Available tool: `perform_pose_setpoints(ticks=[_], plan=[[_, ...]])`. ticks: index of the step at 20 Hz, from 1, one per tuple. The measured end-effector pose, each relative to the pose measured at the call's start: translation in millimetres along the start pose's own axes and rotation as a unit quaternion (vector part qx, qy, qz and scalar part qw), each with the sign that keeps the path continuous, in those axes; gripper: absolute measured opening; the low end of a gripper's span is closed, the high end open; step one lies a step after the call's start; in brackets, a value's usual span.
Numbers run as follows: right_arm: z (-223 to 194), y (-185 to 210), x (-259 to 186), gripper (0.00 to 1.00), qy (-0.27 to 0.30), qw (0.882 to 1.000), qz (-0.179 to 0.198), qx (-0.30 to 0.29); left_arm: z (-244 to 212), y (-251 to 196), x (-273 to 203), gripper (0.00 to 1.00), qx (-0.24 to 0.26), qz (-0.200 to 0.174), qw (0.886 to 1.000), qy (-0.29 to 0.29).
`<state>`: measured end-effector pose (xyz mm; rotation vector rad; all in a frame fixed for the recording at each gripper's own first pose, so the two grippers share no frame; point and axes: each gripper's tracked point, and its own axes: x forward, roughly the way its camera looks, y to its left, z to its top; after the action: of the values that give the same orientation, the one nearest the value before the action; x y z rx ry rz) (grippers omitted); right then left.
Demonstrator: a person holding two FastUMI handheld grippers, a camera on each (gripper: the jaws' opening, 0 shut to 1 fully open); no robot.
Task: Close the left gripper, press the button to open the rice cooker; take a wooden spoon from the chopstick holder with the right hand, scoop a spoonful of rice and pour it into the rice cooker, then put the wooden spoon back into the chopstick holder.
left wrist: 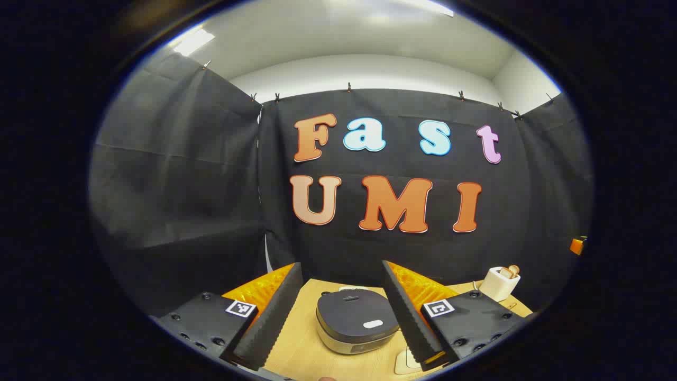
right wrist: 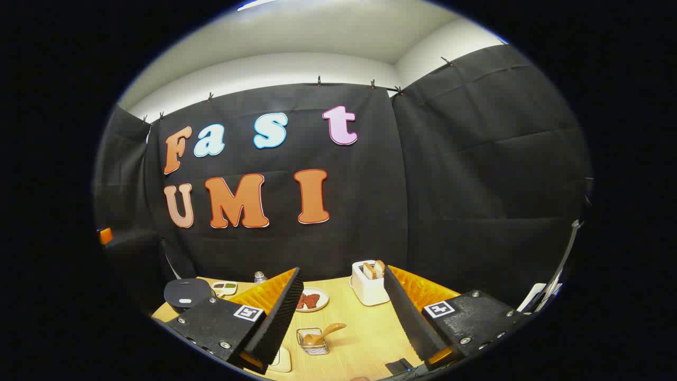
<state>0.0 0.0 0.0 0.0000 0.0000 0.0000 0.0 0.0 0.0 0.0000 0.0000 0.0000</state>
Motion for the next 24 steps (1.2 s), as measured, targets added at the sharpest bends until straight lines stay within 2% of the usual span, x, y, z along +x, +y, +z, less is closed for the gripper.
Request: perform_pose_setpoints(ticks=[5,10,17,24], plan=[[10,-1,-5,0.95,-0.006,1.0,0.014,0.007,15,-3,-7,1.0,-0.004,-0.008,1.0,-0.004],[23,-12,-9,0.94,-0.018,1.0,0.011,-0.003,12,-9,-16,1.0,0.024,-0.013,1.0,0.002],[24,-21,-12,0.94,-0.021,1.0,0.005,-0.001,14,-15,-21,0.98,0.013,-0.019,1.0,0.001],[16,-17,-7,0.95,-0.015,0.999,0.002,-0.033,14,-19,-21,0.76,0.021,-0.021,0.999,0.012]])
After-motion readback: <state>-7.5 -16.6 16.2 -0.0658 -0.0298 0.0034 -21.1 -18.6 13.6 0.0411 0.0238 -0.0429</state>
